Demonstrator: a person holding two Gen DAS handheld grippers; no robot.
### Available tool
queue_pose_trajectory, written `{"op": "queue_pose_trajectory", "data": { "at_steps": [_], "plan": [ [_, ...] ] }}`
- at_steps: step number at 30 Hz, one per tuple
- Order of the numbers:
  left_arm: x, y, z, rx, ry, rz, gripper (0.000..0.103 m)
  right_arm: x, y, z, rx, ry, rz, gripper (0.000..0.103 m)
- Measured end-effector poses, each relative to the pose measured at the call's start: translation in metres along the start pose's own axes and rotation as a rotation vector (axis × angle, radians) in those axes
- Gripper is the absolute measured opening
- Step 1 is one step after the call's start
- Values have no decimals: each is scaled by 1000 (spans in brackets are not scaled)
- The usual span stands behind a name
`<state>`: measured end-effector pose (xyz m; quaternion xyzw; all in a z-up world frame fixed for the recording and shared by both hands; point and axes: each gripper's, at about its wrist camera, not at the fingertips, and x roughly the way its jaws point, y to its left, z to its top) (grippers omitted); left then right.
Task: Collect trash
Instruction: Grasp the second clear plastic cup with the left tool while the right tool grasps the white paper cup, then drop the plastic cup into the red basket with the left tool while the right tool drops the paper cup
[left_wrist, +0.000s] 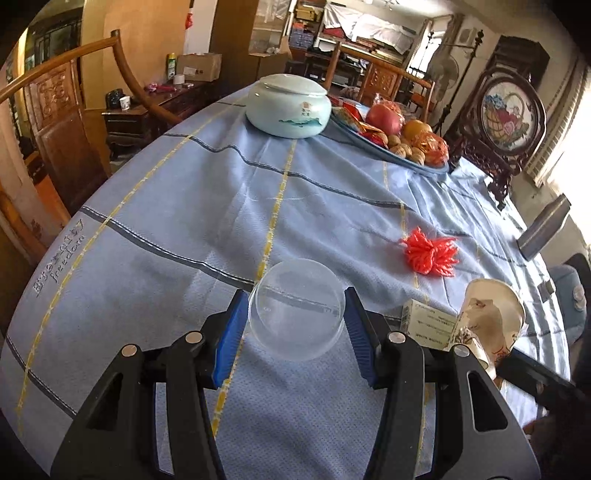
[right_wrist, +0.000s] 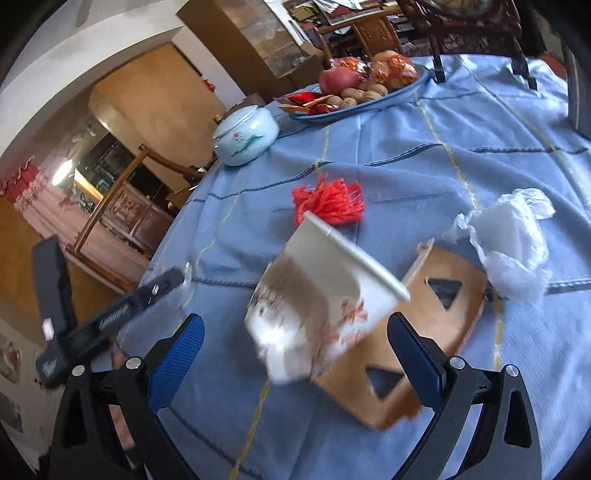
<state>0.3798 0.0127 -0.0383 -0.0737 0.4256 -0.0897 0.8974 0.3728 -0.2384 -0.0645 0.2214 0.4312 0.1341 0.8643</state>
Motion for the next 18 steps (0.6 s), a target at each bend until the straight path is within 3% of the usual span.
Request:
{"op": "queue_pose_trajectory", "data": {
  "at_steps": [1, 2, 4, 7, 9, 14, 18],
  "plan": [
    [0, -1, 0, 5, -2, 2, 53, 3, -1, 1, -7, -15, 7, 77],
    [-1, -1, -1, 9, -5, 3, 53, 5, -1, 3, -23, -27, 5, 28],
    [-2, -1, -1, 8, -8, 0, 53, 0, -3, 2, -35, -32, 56, 24],
    [-3, 0, -1, 5, -7, -10, 53, -23, 12, -4, -144, -138, -4, 24],
    [-2, 0, -1, 6, -6, -7, 53, -36, 21, -6, -175, -186, 13, 24],
    [-3, 1, -2, 5, -10, -3, 53, -61, 26, -7, -202, -287, 1, 24],
    [-7, 3, -3, 4, -32, -6, 53, -72, 18, -8, -173, -310, 12, 25]
  ]
}}
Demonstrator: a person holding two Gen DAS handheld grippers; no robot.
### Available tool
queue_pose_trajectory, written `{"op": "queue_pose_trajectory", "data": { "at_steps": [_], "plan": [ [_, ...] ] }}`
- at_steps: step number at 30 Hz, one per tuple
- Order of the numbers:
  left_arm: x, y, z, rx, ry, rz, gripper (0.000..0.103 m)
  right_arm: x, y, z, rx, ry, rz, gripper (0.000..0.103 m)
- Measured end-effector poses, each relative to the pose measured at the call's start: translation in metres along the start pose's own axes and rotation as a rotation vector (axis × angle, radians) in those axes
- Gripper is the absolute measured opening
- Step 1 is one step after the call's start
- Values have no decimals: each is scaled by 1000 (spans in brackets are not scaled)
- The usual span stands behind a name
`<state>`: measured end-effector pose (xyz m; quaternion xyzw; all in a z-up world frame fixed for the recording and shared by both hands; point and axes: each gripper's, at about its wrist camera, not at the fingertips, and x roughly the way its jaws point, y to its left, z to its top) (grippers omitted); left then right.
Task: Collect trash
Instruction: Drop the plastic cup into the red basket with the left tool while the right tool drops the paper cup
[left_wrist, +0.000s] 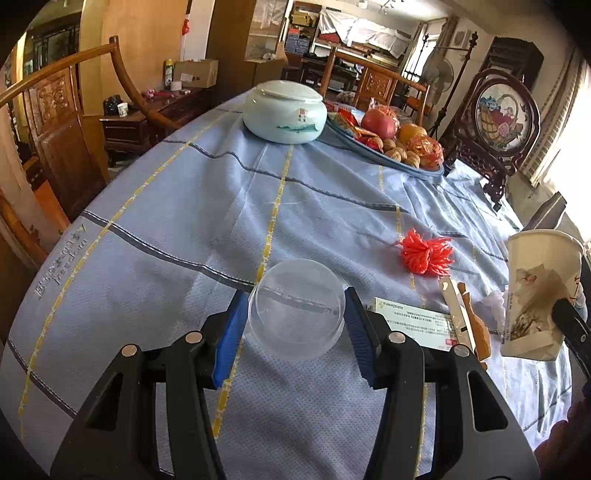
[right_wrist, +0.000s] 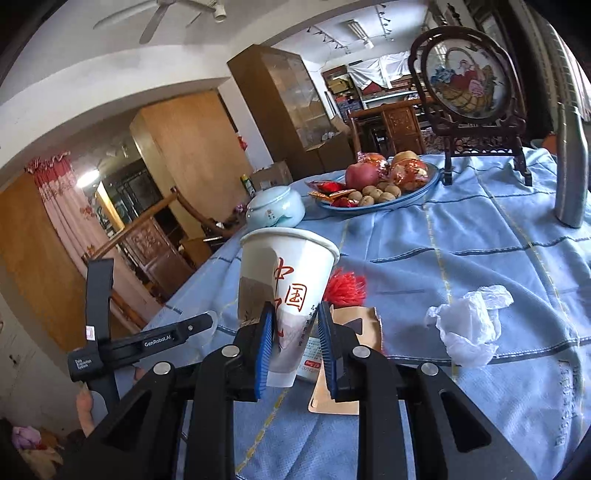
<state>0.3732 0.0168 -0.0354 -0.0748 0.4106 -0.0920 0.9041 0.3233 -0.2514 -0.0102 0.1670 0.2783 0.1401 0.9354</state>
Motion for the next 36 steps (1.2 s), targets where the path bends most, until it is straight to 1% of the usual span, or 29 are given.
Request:
{"op": "queue_pose_trajectory", "data": {
  "at_steps": [2, 6, 9, 12, 15, 20, 24, 26, 28, 30, 32, 36],
  "plan": [
    [-1, 0, 0, 3, -14, 15, 53, 0, -2, 0, 7, -5, -2, 25],
    [-4, 2, -1, -13, -17, 18, 53, 0, -3, -1, 2, -8, -12, 24],
    [-20, 5, -9, -36, -29, 25, 53, -2, 1, -4, 4, 6, 5, 25],
    [-44, 9, -20, -57, -50, 30, 53, -3, 1, -3, 16, 12, 42, 24],
    [-73, 17, -33, -82, -77, 53, 53, -11, 5, -5, 8, -5, 70, 24],
    [-130, 53, -58, -155, -127, 105, 53, -21, 20, -11, -40, -25, 99, 25],
    [-184, 93, -91, -228, -179, 179, 53, -24, 27, -15, -67, -33, 127, 25],
    [-214, 117, -115, -270, -203, 245, 53, -27, 31, -16, -75, -38, 150, 25],
    [-234, 136, -139, -306, -209, 311, 53, -32, 37, -18, -86, -51, 168, 25],
    [-249, 156, -165, -350, -197, 372, 53, -38, 44, -20, -88, -61, 193, 25],
    [-259, 176, -194, -411, -172, 410, 53, -43, 55, -24, -87, -64, 234, 25],
    [-262, 214, -244, -546, -121, 429, 53, -47, 88, -35, -114, -45, 315, 25]
  ]
}}
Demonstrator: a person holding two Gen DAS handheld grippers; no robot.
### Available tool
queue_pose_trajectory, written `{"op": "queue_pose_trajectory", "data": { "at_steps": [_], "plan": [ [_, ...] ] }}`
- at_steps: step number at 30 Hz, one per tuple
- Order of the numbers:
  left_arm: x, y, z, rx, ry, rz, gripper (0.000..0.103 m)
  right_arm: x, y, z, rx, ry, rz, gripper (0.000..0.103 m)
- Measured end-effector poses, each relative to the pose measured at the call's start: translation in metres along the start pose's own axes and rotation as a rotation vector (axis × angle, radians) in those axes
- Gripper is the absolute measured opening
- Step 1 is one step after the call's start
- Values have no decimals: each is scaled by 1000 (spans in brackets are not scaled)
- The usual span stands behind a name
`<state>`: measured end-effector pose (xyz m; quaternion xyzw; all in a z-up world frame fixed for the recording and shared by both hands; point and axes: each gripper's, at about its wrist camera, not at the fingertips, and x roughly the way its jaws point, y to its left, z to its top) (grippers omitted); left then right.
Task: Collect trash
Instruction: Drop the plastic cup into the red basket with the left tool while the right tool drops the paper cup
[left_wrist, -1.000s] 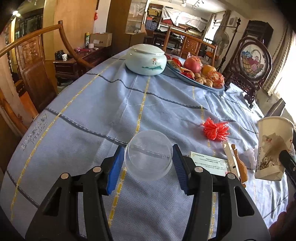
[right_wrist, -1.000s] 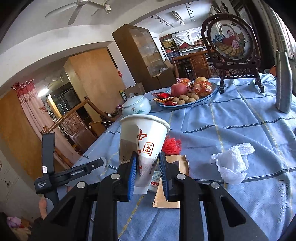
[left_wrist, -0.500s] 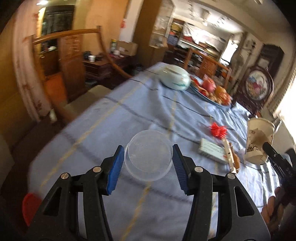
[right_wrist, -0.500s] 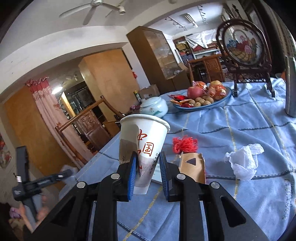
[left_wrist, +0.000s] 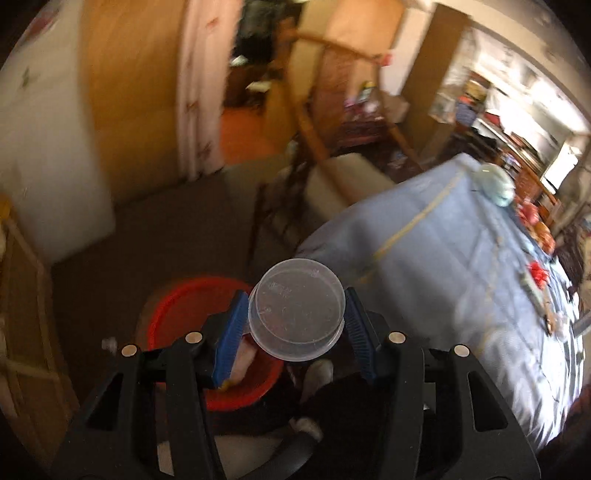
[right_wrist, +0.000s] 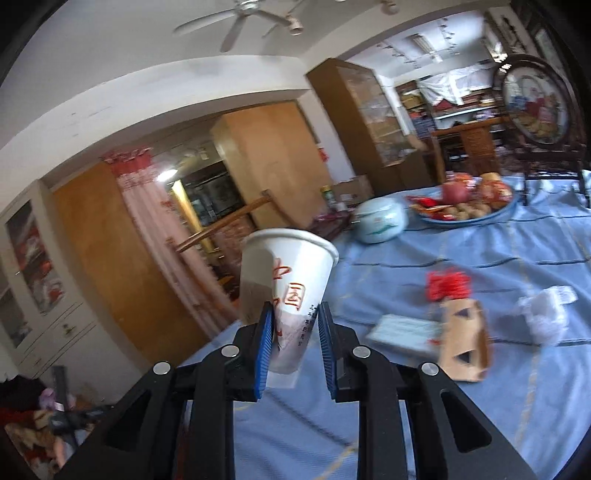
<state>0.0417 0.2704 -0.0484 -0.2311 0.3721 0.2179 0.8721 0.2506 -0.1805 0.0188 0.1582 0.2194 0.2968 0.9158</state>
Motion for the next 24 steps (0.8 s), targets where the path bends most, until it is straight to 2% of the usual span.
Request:
{"op": "queue_pose_trajectory", "data": {
  "at_steps": [4, 6, 8, 10, 12, 13, 17, 24],
  "plan": [
    [20, 30, -11, -63, 46, 5, 53, 13, 47, -14, -41, 50, 87, 25],
    [28, 36, -14, -57, 57, 7, 53, 21, 66, -20, -54, 72, 119, 24],
    [36, 40, -16, -43, 57, 47, 53, 31, 88, -29, -54, 110, 164, 24],
    [41, 50, -18, -47, 60, 74, 63, 43, 106, -37, -48, 147, 207, 24],
    [42, 61, -18, -77, 60, 72, 79, 58, 129, -47, -54, 195, 251, 24],
    [42, 67, -18, -102, 59, 66, 82, 68, 141, -53, -64, 223, 269, 24],
    [36, 81, -15, -151, 42, 80, 84, 96, 176, -74, -93, 313, 313, 24],
    [16, 87, -9, -182, -68, 233, 94, 134, 217, -118, -148, 461, 343, 25]
  ]
}}
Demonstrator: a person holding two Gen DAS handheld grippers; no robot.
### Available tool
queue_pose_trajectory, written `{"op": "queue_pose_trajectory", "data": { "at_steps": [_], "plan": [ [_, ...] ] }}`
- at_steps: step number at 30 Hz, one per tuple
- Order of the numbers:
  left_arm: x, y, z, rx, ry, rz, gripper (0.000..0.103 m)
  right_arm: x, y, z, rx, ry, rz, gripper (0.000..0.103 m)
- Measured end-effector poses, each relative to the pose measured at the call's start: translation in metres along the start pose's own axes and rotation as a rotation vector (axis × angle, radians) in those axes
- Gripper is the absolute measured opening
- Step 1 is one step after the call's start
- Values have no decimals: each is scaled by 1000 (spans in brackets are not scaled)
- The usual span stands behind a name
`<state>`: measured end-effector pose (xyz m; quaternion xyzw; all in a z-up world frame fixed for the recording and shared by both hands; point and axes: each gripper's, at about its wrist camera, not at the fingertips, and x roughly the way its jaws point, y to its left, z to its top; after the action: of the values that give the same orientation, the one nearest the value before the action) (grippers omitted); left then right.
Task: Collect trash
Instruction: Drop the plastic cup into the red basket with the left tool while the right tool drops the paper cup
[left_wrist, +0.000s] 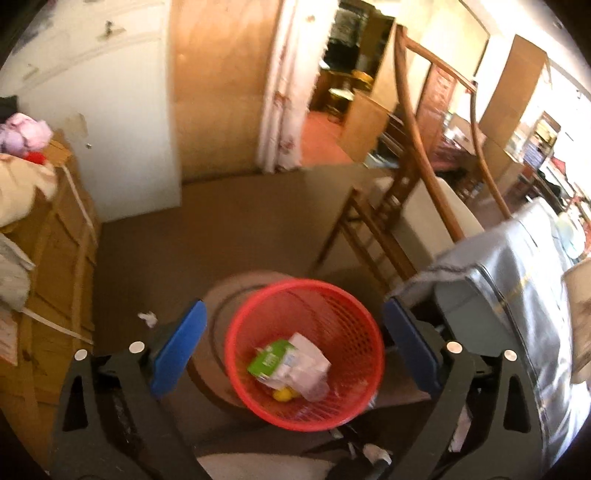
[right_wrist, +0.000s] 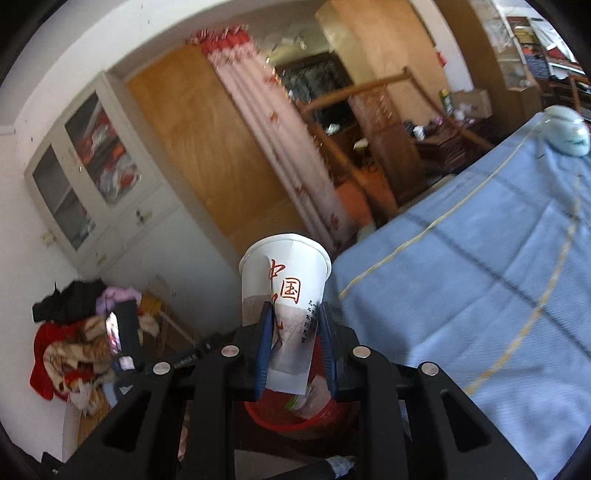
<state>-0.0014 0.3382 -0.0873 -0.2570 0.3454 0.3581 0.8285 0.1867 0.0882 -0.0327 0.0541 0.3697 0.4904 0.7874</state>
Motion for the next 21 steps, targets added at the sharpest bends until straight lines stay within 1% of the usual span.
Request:
{"op": "queue_pose_trajectory", "data": {
  "at_steps": [3, 7, 8, 9, 10, 11, 15, 17, 21],
  "plan": [
    [-2, 10, 3, -20, -25, 29, 95, 26, 9, -2, -19, 59, 16, 25],
    [3, 28, 7, -75, -22, 37, 95, 67, 32, -5, -64, 139, 48, 26],
    [6, 32, 9, -89, -18, 39, 95, 76, 36, -6, -73, 153, 53, 29],
    [7, 36, 10, -103, -14, 40, 95, 84, 40, -6, -78, 164, 57, 36],
    [9, 40, 11, -116, -8, 38, 95, 92, 43, -7, -79, 175, 58, 51],
    [10, 44, 11, -125, -6, 39, 95, 96, 43, -8, -78, 178, 57, 54],
    [9, 46, 12, -125, -17, 58, 95, 101, 37, -7, -58, 191, 61, 54],
    [9, 42, 11, -110, -22, 69, 95, 95, 30, -5, -46, 176, 45, 54],
    [9, 32, 8, -79, -17, 62, 95, 77, 16, 1, -22, 125, 12, 56]
  ]
}}
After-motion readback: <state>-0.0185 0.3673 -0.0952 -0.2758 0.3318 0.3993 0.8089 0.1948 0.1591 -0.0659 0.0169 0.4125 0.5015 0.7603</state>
